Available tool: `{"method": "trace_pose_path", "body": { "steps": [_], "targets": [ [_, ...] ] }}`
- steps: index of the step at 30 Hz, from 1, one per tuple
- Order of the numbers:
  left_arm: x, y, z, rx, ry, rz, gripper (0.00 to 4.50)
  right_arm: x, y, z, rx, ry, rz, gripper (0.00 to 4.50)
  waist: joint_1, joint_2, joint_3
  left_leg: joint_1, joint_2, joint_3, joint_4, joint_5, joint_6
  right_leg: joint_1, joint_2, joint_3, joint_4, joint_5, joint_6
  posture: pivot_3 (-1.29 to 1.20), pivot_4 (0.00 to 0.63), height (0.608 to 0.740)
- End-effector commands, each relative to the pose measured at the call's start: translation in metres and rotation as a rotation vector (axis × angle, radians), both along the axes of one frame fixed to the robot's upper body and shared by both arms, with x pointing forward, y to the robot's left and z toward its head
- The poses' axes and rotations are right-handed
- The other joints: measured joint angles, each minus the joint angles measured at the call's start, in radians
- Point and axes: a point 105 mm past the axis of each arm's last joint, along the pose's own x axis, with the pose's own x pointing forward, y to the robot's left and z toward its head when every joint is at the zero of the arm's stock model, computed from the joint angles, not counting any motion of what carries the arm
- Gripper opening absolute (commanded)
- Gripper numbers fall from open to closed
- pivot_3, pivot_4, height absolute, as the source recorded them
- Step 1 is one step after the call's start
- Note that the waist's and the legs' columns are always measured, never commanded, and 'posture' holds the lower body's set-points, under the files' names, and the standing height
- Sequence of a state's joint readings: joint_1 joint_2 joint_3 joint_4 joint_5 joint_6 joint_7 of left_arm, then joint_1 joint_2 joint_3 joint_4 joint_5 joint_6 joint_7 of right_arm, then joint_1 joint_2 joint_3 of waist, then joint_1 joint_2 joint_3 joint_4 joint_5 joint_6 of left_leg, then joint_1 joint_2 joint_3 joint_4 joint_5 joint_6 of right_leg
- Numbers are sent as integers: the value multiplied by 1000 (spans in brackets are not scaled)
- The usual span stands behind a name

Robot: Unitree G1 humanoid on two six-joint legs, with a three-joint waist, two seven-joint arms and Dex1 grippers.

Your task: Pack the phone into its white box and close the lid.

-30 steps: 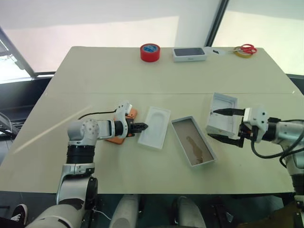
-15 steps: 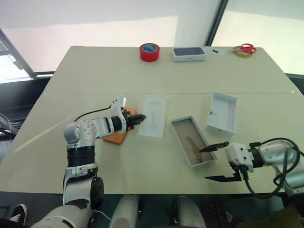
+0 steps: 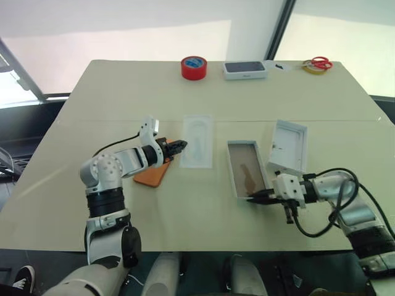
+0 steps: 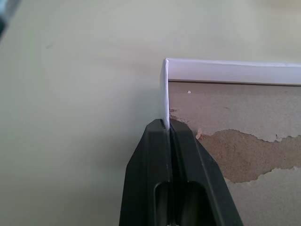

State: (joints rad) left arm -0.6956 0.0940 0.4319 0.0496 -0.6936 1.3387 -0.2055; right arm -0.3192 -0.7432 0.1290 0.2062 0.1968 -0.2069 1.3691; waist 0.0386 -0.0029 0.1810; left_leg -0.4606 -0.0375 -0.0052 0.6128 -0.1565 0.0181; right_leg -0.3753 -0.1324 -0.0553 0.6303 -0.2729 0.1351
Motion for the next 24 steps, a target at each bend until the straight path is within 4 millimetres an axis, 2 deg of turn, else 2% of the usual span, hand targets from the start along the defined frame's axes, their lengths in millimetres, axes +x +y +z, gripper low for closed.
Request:
{"method": "trace_pose_path", "body": {
  "steps": [1, 6, 9, 14, 16, 18, 24],
  "targets": [
    [7, -4, 38, -74, -116, 22, 0, 16, 9, 20, 37, -74, -8, 40, 1, 0, 0, 0, 0, 0, 0, 0, 0, 0, 0, 0, 0, 0, 0, 0, 150, 740],
    [9, -17, 46, -86, -132, 11, 0, 24, 20, 22, 37, -99, 17, 40, 1, 0, 0, 0, -1, 0, 0, 0, 0, 1, 0, 0, 0, 0, 0, 0, 150, 740],
    [9, -21, 45, -67, -141, 5, 0, 26, 25, 19, 54, -51, 12, 848, 0, -1, 0, 0, -1, 0, 0, 0, 0, 1, 0, 0, 0, 1, 1, 0, 150, 740],
    [8, -25, 41, -58, -135, 2, 0, 31, 24, 20, 60, -98, -27, 3295, -1, 0, 0, 0, -1, 0, 0, 0, 0, 1, 1, 0, 0, 1, 1, 0, 150, 740],
    [4, -30, 34, -38, -117, -9, 0, 30, 16, 34, 121, -67, -76, 3295, 1, 0, 0, 0, -1, 0, 0, 0, 0, 1, 1, 0, 0, 1, 1, 0, 150, 740],
    [-1, -39, 26, -31, -98, -30, 0, 30, -2, 45, 153, -46, -145, 3295, 4, -1, 0, 0, -1, 0, 0, 0, 0, 1, 0, 0, 0, 1, 1, 0, 150, 740],
    [-12, -64, 9, -55, -48, -57, 0, 28, -59, 57, 120, -76, -328, 3295, 2, -1, 0, 0, -1, 0, 0, 0, 0, 1, 0, 0, -1, 0, 1, 0, 150, 740]
  ]
}}
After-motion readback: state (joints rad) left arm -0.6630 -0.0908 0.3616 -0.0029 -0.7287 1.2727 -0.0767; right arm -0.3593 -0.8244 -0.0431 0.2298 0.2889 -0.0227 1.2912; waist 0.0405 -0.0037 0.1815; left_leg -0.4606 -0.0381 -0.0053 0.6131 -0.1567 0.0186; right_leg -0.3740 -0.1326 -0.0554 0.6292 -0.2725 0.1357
